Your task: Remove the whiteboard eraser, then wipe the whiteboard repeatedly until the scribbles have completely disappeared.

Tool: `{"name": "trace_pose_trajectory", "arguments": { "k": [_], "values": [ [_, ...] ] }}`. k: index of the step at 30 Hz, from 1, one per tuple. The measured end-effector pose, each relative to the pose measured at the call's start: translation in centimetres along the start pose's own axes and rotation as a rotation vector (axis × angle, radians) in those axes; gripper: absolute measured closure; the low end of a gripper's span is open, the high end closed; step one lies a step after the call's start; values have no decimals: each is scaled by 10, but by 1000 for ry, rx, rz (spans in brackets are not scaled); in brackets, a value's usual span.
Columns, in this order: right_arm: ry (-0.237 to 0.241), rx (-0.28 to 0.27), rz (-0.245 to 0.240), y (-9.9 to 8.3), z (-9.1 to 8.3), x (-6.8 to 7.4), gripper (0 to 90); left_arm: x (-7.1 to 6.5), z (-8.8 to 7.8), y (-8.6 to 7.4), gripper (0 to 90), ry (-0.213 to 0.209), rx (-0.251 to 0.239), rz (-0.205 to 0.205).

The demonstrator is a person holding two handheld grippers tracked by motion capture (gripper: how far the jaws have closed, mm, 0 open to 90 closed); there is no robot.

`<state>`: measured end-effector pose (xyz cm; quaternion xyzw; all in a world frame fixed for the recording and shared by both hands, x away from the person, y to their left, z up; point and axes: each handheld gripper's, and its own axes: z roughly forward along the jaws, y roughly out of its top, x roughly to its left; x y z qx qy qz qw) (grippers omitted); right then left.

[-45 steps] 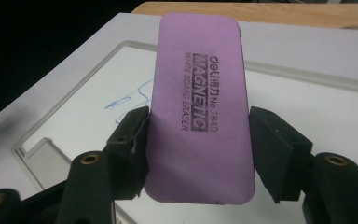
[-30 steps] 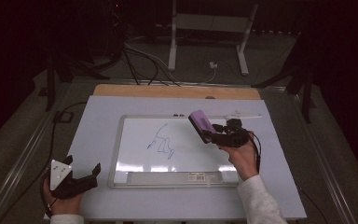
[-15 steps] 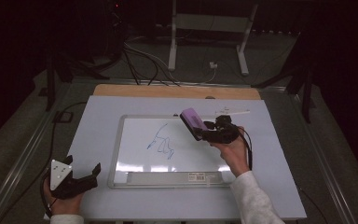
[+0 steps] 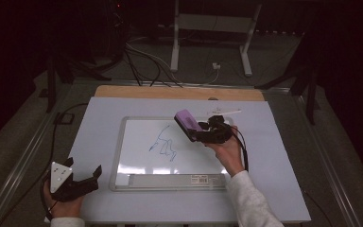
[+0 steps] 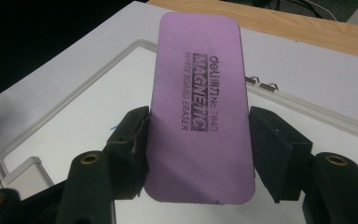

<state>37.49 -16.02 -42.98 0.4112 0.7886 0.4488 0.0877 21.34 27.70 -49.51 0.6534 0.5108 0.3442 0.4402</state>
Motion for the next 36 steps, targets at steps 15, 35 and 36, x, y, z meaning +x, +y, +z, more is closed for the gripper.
{"name": "trace_pose_trajectory", "arguments": {
  "k": [15, 35, 36],
  "values": [
    [1, 51, -29, -4, 19, 6, 411, -1, -1, 0, 6, -2, -5, 1],
    [20, 194, -95, -24, 48, 15, 409, -1, -1, 0, 6, 0, -3, 1],
    [16, 202, -100, -26, 50, 15, 409, 0, -1, 0, 6, 0, -3, 1]
  ]
}}
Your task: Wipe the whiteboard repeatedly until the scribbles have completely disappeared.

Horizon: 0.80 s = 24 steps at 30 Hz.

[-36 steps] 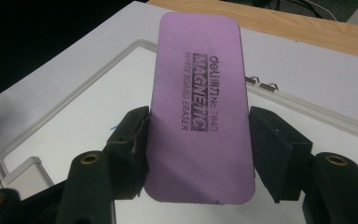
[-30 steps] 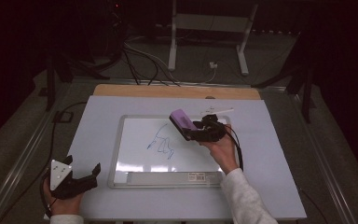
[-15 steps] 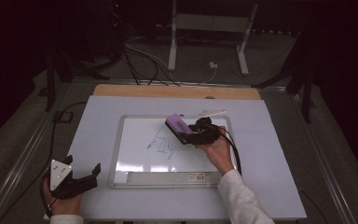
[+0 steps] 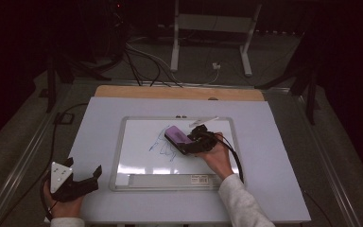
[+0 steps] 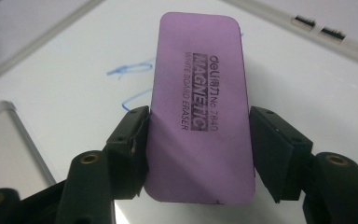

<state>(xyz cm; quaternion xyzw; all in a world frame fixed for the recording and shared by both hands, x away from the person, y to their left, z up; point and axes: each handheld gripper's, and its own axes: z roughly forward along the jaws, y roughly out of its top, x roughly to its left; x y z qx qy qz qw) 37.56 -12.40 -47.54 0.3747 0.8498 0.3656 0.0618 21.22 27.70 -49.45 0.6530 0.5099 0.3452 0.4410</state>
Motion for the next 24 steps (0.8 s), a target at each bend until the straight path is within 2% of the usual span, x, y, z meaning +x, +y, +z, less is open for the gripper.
{"name": "trace_pose_trajectory", "arguments": {
  "k": [4, 8, 11, 13, 18, 24],
  "values": [
    [-5, 39, -15, -3, 8, 3, 408, 1, 0, 0, 6, 2, 1, -2],
    [27, 80, -6, -5, 14, 3, 390, 0, 0, 0, 6, 1, 0, -2],
    [43, 69, 13, -4, 16, 4, 283, 0, 0, 0, 6, -1, 1, 0],
    [49, 36, 35, -1, 17, 5, 267, 0, 0, 0, 6, -1, 0, 0],
    [32, 10, 70, 1, 22, 4, 311, 0, 0, 0, 6, -1, 0, 0],
    [30, 28, 75, 0, 30, 5, 403, 0, 0, 0, 6, -2, 1, 0]
  ]
}}
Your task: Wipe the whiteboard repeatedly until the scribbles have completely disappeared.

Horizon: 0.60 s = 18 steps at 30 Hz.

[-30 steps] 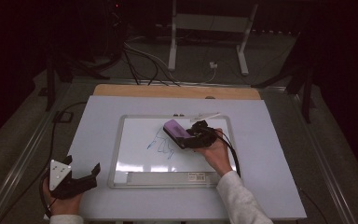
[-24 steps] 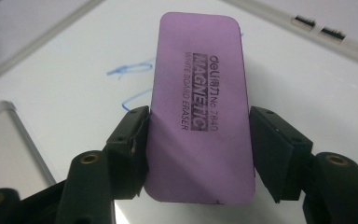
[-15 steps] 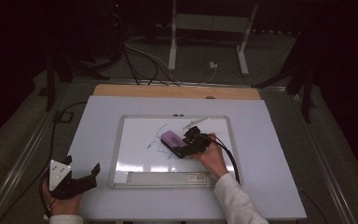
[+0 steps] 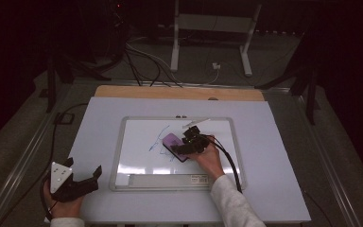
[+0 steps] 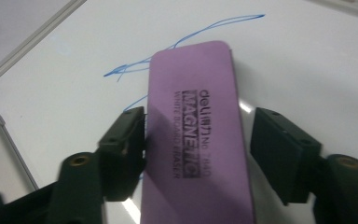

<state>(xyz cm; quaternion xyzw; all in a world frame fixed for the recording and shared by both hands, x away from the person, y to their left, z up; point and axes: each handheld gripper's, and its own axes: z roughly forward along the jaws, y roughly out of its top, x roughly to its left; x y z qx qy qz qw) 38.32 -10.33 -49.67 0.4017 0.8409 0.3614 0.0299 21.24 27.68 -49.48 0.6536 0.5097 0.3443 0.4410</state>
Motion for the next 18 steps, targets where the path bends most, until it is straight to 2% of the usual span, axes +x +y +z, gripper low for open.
{"name": "trace_pose_trajectory", "arguments": {
  "k": [3, 11, 13, 18],
  "values": [
    [-10, 7, -22, -1, 3, 5, 409, 0, 0, 0, 6, 0, -1, 0],
    [51, 36, -100, -2, 7, 25, 413, -1, 0, 0, 6, 2, 2, 4],
    [54, 40, -91, -1, 7, 24, 413, -1, 0, 0, 6, 3, 1, 1],
    [-15, 25, -29, 1, 5, 14, 415, 0, -1, 0, 6, 3, 0, 0]
  ]
}}
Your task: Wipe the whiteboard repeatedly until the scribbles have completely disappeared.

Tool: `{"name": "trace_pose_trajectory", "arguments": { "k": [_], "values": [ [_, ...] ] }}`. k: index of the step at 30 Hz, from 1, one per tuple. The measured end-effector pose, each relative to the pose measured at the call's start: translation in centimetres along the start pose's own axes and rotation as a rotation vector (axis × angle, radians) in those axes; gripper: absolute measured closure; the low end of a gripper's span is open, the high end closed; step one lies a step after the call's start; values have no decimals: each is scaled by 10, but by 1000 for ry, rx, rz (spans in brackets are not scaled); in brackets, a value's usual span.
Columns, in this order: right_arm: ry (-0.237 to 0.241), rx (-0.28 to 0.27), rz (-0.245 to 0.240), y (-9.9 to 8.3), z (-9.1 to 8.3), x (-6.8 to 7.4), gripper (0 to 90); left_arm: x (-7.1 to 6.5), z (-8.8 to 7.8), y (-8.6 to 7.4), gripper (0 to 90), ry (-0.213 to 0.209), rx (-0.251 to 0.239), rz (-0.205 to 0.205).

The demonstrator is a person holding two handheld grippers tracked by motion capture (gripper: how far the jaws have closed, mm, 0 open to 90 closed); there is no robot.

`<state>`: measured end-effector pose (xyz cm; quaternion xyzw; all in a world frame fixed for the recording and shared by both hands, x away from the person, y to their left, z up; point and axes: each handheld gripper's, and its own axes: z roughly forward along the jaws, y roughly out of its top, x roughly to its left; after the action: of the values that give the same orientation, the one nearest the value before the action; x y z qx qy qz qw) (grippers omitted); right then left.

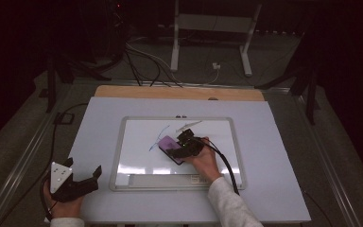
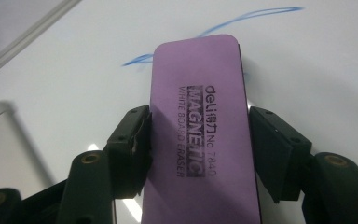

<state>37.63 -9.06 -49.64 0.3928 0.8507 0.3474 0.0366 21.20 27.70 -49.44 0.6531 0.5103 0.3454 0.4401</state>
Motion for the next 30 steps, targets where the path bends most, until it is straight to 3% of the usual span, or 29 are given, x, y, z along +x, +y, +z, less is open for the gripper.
{"name": "trace_pose_trajectory", "arguments": {
  "k": [4, 7, 15, 18, 22, 26, 30],
  "values": [
    [-40, -8, 51, 0, -3, -8, 415, 0, 0, 0, 6, 1, 3, -1],
    [-53, -9, 47, 0, -3, -5, 415, 0, 1, 0, 6, 0, 5, 0],
    [69, 20, -70, -3, 2, 16, 415, -1, 1, 0, 6, 1, 6, 3],
    [77, 22, -61, -2, 2, 14, 416, 0, 1, 0, 6, 0, 7, 1],
    [10, 9, -5, 0, 0, 4, 416, 0, 0, 0, 6, 1, 5, -2],
    [-69, -12, 90, -1, -5, -13, 417, 1, 0, -1, 6, 1, 4, -4],
    [-95, -14, 99, -1, -6, -13, 417, 0, 1, -1, 6, -1, 8, 0]
  ]
}}
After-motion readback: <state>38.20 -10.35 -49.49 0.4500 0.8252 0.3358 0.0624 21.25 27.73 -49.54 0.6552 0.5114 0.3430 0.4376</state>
